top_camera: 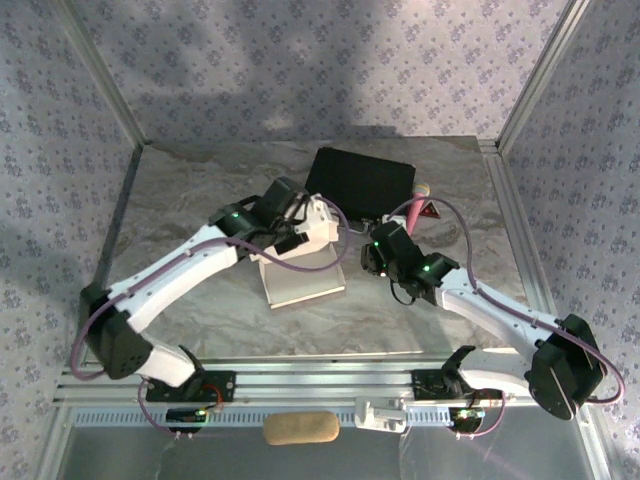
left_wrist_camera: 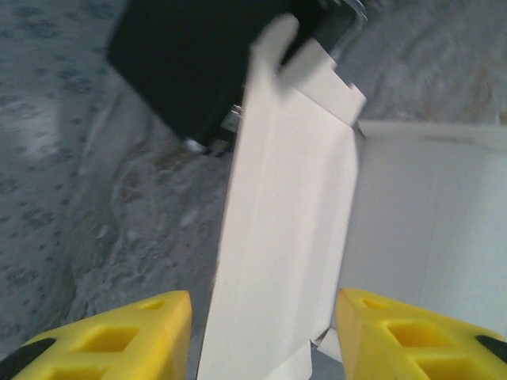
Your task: Fold the paper box
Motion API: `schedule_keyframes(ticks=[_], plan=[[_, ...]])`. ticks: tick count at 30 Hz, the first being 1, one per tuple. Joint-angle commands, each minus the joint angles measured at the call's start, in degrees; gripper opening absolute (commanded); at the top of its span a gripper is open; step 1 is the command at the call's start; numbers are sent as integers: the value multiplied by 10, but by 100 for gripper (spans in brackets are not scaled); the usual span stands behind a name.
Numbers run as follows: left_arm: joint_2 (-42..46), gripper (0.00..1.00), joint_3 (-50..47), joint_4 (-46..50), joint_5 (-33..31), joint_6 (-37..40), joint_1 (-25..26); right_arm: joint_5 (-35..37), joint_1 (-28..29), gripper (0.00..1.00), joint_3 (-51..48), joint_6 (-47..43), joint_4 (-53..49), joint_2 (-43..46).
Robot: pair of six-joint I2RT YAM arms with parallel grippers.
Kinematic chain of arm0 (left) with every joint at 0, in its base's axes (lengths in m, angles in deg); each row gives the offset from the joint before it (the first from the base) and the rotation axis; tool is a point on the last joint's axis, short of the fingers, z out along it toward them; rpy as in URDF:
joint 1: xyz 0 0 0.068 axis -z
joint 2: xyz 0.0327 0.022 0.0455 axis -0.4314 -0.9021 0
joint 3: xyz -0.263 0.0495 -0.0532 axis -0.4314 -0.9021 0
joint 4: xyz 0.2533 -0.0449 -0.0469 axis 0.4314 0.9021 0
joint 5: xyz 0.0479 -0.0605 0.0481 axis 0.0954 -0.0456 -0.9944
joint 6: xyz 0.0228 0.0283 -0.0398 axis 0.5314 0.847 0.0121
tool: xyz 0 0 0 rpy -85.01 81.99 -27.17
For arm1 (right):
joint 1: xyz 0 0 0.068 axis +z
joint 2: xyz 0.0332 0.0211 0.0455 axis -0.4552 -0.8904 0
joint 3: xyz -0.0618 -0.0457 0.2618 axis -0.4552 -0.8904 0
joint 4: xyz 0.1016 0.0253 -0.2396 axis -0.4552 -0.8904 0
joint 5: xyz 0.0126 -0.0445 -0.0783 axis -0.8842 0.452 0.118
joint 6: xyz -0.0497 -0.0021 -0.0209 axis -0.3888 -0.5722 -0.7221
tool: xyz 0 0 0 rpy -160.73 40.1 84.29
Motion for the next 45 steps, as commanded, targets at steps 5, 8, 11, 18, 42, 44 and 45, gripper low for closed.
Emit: schedule_keyframes(ticks=[5, 8, 11, 18, 42, 44, 45], plan=[[83, 52, -27, 126, -57, -289, -31, -42, -14, 48, 5, -135, 97, -15], [115, 52, -98, 97, 7, -335, -84, -81, -28, 52, 29, -189, 126, -47], [136, 52, -150, 58, 80, -364, -163, -115, -42, 55, 65, -241, 134, -95], [128, 52, -204, -16, 165, -346, -235, -167, -66, 55, 137, -304, 125, -190], [52, 29, -247, -106, 190, -365, -245, -224, -70, 40, 192, -324, 120, -275], [53, 27, -252, -114, 191, -372, -245, -219, -68, 39, 188, -322, 123, -277], [53, 25, -252, -116, 189, -376, -244, -217, -68, 37, 187, -320, 124, -278]])
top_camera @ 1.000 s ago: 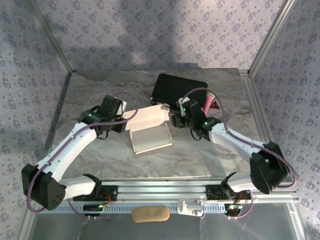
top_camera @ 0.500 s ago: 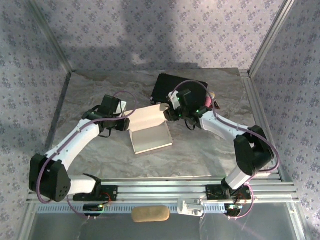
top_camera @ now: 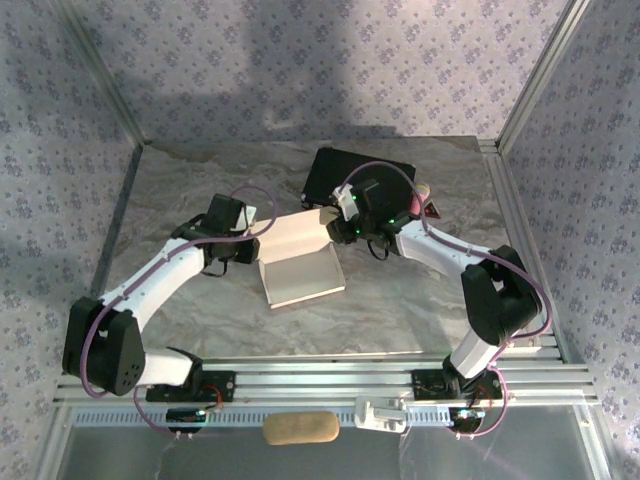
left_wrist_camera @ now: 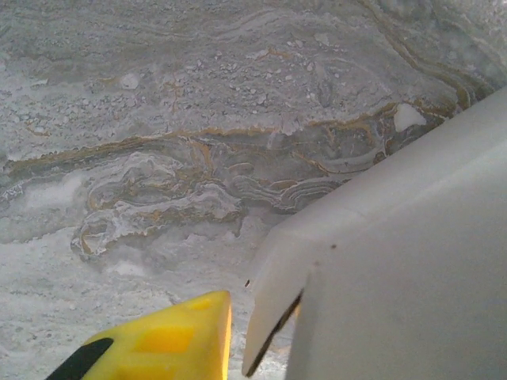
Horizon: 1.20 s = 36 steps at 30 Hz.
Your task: Fold the paper box
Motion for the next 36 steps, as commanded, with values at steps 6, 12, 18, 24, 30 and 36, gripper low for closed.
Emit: schedule_keyframes(ticks=[6, 12, 18, 24, 30, 36], plan=[[0, 19, 0, -25, 6, -31, -3, 16, 10, 32, 4, 12, 12, -17], [-3, 14, -1, -32, -2, -50, 0, 34, 19, 30, 5, 22, 19, -25], [-4, 10, -6, -52, -7, -78, 3, 58, 31, 25, -9, 37, 33, -19], [-6, 7, -7, -72, -13, -104, 8, 87, 47, 16, -18, 53, 44, -16], [-8, 6, -6, -87, -14, -126, 9, 138, 65, 8, -21, 80, 45, -14], [-7, 2, -4, -118, -14, -154, 9, 205, 85, 0, -17, 152, 43, -3]])
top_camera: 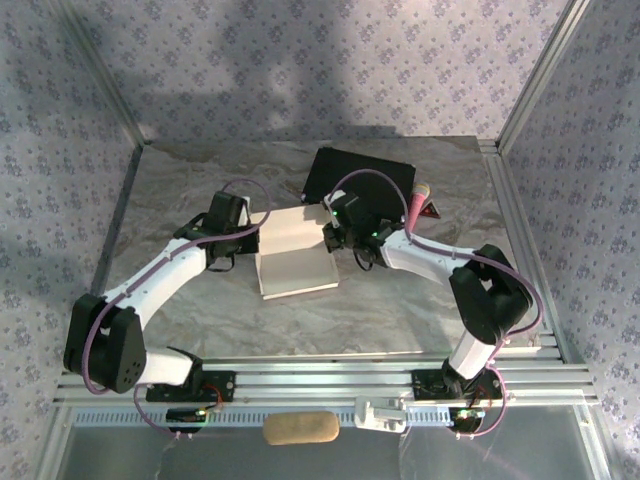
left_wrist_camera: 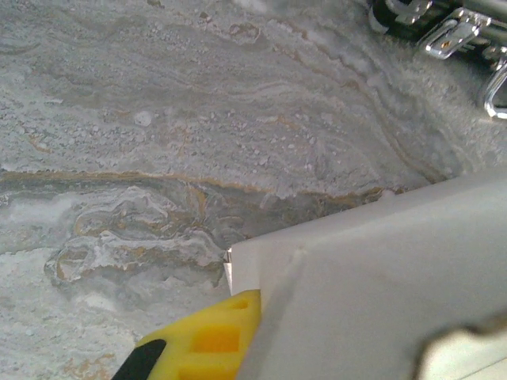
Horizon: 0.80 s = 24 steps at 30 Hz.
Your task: Fold the paper box
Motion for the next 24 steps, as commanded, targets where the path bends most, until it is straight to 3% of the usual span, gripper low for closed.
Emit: schedule_keyframes(ticks=[1, 5, 14, 24], plan=[[1, 1, 3, -49, 2, -28, 4, 65, 16, 0, -1, 62, -1, 19], [-3, 0, 11, -82, -1, -32, 4, 103, 27, 0, -2, 106, 11, 19], [-45, 0, 31, -142, 31, -25, -26, 84, 29, 0, 4, 171, 101, -14], [-29, 0, -28, -223, 64, -49, -36, 109, 43, 0, -51, 198, 183, -27]])
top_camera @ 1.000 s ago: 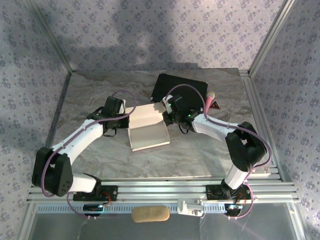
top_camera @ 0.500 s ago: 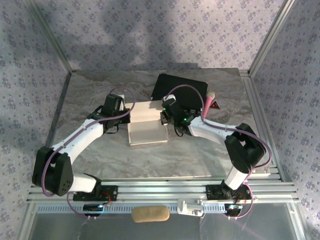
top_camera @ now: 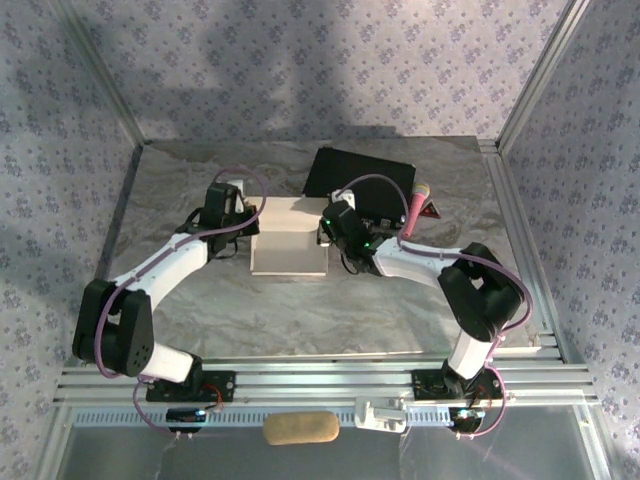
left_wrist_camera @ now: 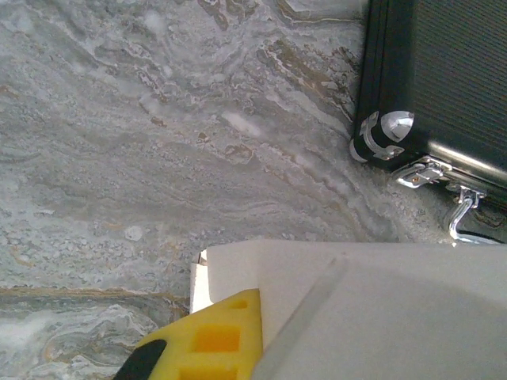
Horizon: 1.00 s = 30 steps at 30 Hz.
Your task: Fold the paper box
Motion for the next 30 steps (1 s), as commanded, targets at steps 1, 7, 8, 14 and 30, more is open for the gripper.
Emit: schedule_keyframes(ticks=[1, 7, 8, 14, 30], plan=[[20, 0, -20, -55, 46, -21, 1, 8, 12, 0, -25, 17, 52, -4], [43, 0, -83, -95, 53, -25, 1, 11, 27, 0, -65, 2, 97, -4], [46, 0, -92, -104, 57, -27, 1, 15, 31, 0, -70, -2, 104, -4], [87, 0, -160, -149, 63, -33, 2, 50, 60, 0, -105, -31, 145, -1], [148, 0, -274, -191, 64, -55, 12, 132, 110, 0, -128, -72, 142, -17]])
